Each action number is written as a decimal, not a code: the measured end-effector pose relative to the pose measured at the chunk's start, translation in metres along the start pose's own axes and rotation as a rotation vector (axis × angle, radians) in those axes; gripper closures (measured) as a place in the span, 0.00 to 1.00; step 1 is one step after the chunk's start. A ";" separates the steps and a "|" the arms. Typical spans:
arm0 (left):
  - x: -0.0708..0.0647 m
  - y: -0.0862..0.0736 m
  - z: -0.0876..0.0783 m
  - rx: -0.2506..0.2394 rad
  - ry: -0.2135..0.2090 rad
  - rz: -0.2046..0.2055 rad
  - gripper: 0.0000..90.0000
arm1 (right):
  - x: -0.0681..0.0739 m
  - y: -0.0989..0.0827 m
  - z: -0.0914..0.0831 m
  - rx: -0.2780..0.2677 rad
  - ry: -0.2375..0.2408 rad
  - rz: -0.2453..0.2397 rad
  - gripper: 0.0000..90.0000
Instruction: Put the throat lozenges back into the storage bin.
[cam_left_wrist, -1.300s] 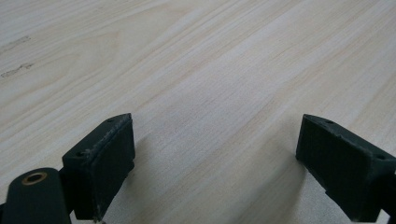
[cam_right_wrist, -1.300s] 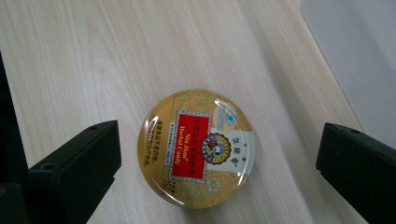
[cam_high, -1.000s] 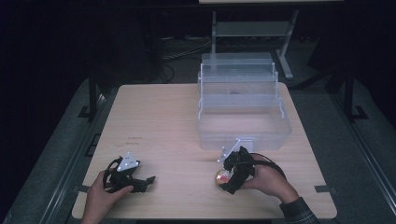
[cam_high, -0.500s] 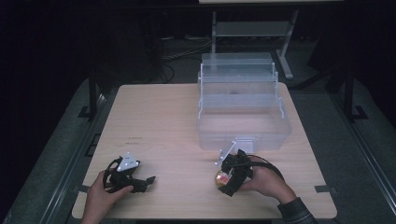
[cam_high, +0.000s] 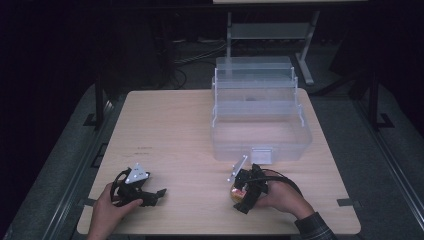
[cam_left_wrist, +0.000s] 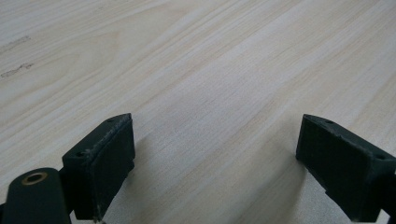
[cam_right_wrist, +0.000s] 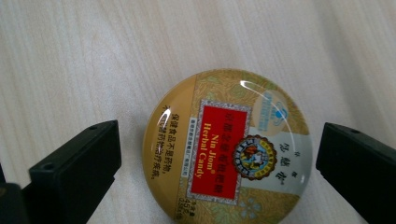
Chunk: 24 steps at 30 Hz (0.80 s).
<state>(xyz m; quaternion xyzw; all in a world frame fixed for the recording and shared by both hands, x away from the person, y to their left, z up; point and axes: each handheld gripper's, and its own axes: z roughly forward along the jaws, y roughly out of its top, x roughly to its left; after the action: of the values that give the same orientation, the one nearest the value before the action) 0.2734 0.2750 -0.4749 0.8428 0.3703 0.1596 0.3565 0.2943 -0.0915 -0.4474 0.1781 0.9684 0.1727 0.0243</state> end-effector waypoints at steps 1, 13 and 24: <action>0.000 0.000 0.000 0.002 -0.001 0.001 0.12 | 0.001 0.000 0.000 -0.002 -0.009 0.000 0.06; 0.000 0.000 0.000 0.000 0.000 0.000 0.12 | 0.001 -0.001 -0.003 0.002 -0.012 0.005 0.15; 0.000 0.000 0.000 0.000 0.000 0.000 0.12 | 0.000 -0.002 -0.003 0.010 -0.015 0.014 0.21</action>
<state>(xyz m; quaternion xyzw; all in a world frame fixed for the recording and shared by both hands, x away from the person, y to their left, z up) 0.2734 0.2750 -0.4749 0.8428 0.3702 0.1596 0.3565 0.2935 -0.0939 -0.4454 0.1862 0.9678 0.1665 0.0294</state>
